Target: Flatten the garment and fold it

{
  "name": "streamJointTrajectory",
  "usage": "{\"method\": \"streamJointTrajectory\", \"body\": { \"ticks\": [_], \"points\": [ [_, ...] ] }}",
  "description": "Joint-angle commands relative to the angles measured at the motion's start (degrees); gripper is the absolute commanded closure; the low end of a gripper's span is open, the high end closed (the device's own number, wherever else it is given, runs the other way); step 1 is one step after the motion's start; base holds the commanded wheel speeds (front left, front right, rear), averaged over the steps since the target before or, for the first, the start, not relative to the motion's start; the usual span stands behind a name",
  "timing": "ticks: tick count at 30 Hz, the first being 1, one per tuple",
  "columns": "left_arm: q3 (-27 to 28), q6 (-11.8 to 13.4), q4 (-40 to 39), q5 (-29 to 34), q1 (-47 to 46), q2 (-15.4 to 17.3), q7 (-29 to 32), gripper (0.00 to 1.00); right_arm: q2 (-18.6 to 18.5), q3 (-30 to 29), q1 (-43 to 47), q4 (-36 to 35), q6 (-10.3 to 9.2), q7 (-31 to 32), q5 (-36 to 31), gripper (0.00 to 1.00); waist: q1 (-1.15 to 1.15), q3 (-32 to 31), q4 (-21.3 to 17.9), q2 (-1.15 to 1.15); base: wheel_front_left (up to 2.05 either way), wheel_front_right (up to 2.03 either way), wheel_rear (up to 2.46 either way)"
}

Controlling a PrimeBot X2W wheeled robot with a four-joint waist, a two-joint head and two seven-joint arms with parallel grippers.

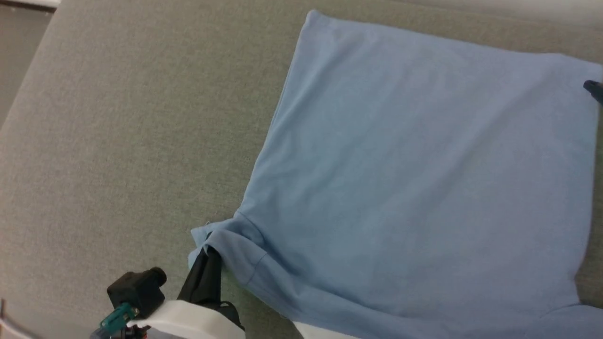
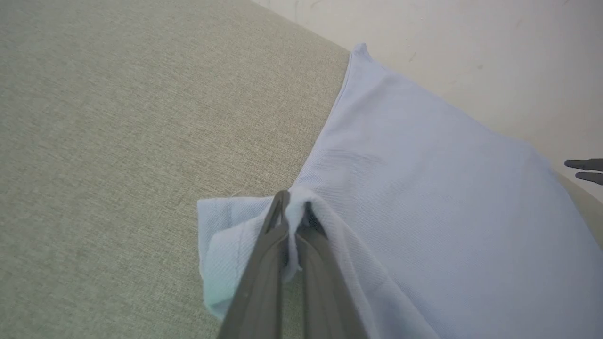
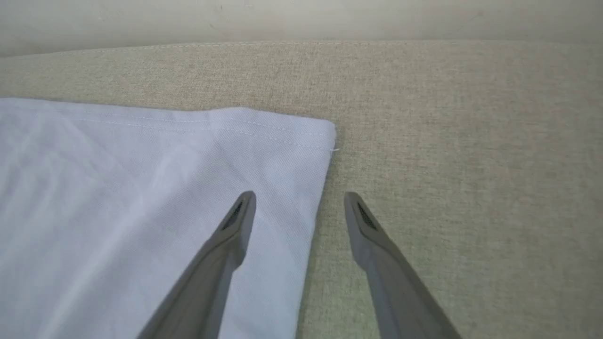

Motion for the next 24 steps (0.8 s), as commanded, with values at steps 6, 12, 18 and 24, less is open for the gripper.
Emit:
{"method": "streamJointTrajectory", "body": {
  "ticks": [6, 12, 18, 24],
  "points": [
    [-1.0, -1.44, 1.27, 1.05, -3.03, -1.24, -0.74, 1.0, -1.75, 2.4, -3.74, 4.33, -0.03, 3.04, -0.98, 0.0, -0.02, 6.37, 3.38, 0.0, 0.0, 0.0, 0.0],
    [-1.37, -1.92, 2.67, 0.8, -3.47, -1.93, -0.98, 1.0, -1.29, 2.84, -3.61, 10.03, -0.03, 10.86, -0.38, 0.57, -0.02, 6.23, 3.34, 0.0, 0.0, 0.0, 0.0],
    [-1.28, -1.98, 3.83, 0.42, -2.94, -1.54, -0.81, 1.0, 0.3, 4.16, -2.85, 9.89, -0.03, 11.91, 0.72, 1.0, -0.02, 3.29, 2.2, 0.0, 0.0, 0.0, 0.0],
    [-0.28, -1.68, 5.18, -0.56, -1.47, 0.29, 0.28, 1.0, -2.3, 9.01, -1.37, 3.29, -0.03, 4.6, 0.01, 1.0, -0.02, -2.76, 0.04, 0.0, 0.0, 0.0, 0.0]
  ]
}}
